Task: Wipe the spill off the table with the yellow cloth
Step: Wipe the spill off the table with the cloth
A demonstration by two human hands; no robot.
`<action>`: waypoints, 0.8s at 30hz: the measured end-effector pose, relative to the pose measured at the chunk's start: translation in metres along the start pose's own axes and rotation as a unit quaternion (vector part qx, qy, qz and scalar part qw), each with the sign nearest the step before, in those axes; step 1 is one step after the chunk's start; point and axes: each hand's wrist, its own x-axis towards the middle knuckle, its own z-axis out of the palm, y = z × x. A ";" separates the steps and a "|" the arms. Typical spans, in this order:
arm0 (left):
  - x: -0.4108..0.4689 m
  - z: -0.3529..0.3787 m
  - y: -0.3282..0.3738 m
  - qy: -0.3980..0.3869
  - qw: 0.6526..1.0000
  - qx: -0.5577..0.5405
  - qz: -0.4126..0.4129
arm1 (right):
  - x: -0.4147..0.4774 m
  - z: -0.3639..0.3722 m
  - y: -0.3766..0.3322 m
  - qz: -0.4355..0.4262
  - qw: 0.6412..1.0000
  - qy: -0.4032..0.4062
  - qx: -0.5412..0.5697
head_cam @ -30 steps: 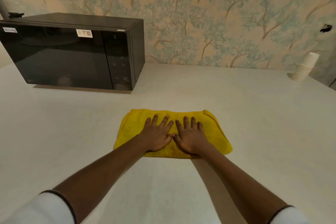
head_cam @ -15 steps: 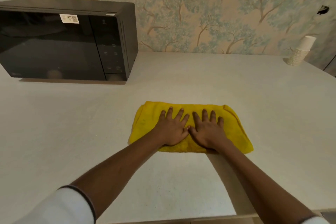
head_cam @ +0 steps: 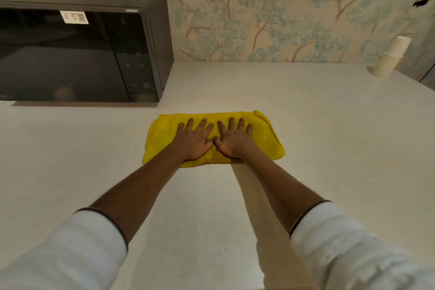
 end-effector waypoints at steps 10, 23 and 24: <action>-0.093 0.007 0.010 -0.017 0.999 0.027 0.021 | -0.095 0.004 -0.021 -0.068 0.998 0.010 -0.004; -0.054 0.006 0.064 0.015 0.999 0.010 0.048 | -0.078 0.001 0.039 0.016 1.000 0.001 0.011; -0.042 0.005 0.062 0.012 0.999 0.007 0.042 | -0.066 0.000 0.041 0.018 1.000 0.003 0.010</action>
